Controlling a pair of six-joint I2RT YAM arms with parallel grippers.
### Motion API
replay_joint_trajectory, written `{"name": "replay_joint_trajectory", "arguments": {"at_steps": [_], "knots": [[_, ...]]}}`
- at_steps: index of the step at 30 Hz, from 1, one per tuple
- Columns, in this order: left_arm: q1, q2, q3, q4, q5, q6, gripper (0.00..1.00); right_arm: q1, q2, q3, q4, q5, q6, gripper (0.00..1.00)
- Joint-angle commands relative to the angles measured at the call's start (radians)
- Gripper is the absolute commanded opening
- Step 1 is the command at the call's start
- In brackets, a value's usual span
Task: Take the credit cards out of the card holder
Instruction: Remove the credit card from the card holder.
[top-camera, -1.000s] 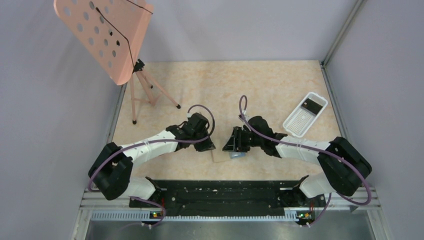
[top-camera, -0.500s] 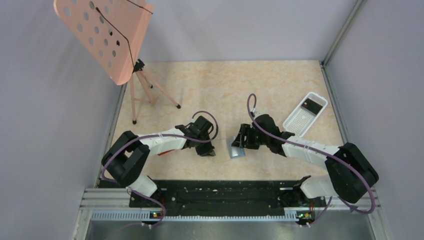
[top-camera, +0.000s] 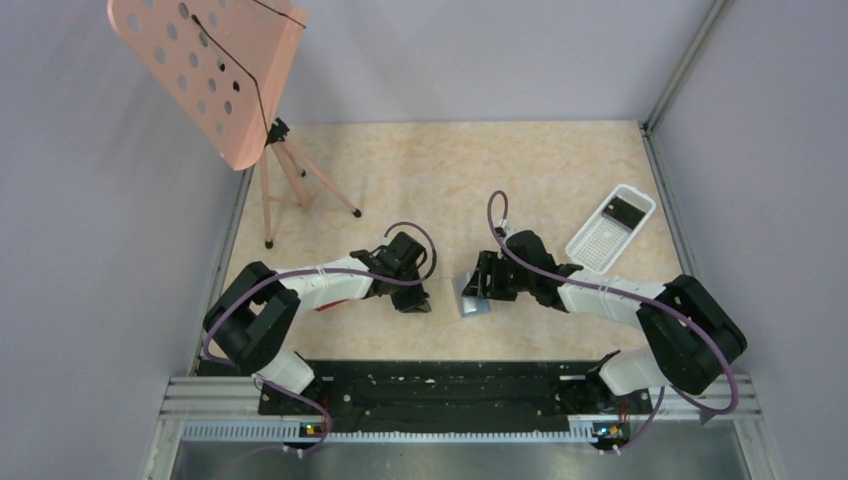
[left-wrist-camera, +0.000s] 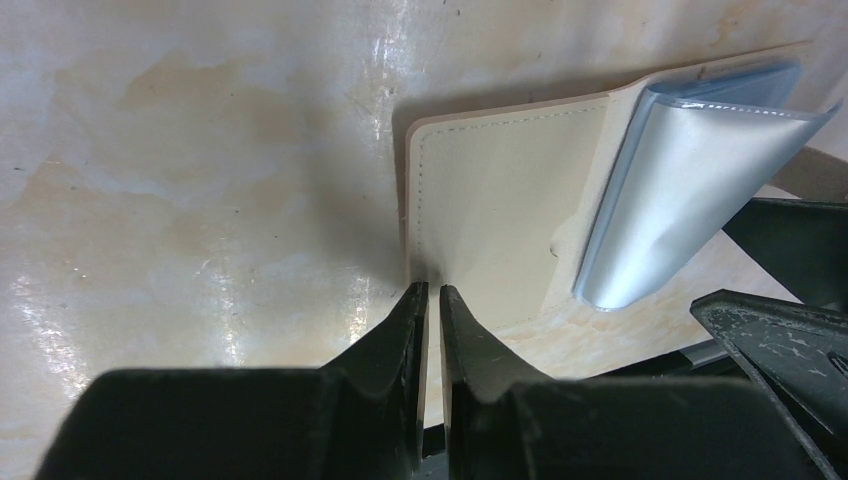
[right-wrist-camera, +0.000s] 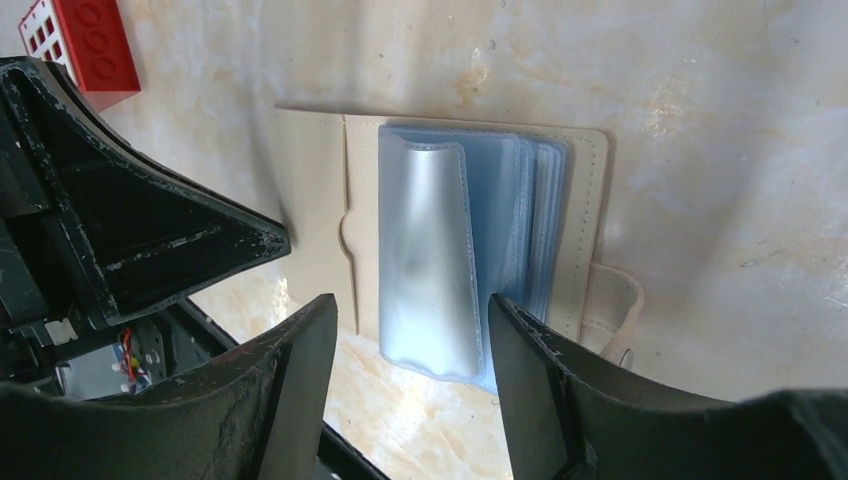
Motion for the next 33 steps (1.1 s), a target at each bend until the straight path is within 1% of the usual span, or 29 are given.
{"name": "replay_joint_trajectory", "arguments": {"at_steps": [1, 4, 8, 15, 20, 26, 33], "knots": [[0.002, -0.003, -0.003, 0.020, 0.001, 0.010, 0.14, -0.002, -0.018, 0.010, -0.023, 0.058, -0.037, 0.58], [0.002, -0.013, -0.004, 0.018, 0.002, 0.010, 0.14, -0.002, -0.039, 0.026, -0.056, 0.088, -0.063, 0.58], [0.002, -0.024, -0.004, 0.019, 0.002, 0.009, 0.14, -0.001, -0.043, 0.032, -0.093, 0.089, -0.075, 0.58], [0.002, -0.025, -0.001, 0.019, 0.008, 0.007, 0.14, -0.002, -0.038, 0.015, -0.069, 0.071, -0.067, 0.57], [0.002, -0.034, -0.004, 0.017, 0.006, 0.006, 0.14, -0.002, -0.058, 0.006, -0.040, 0.036, -0.051, 0.54], [0.002, -0.038, -0.002, 0.017, 0.008, 0.002, 0.14, -0.001, -0.081, 0.027, -0.069, 0.033, -0.055, 0.50], [0.002, -0.040, -0.004, 0.016, 0.008, 0.002, 0.14, 0.000, -0.060, 0.031, -0.084, 0.034, -0.057, 0.49]]}}
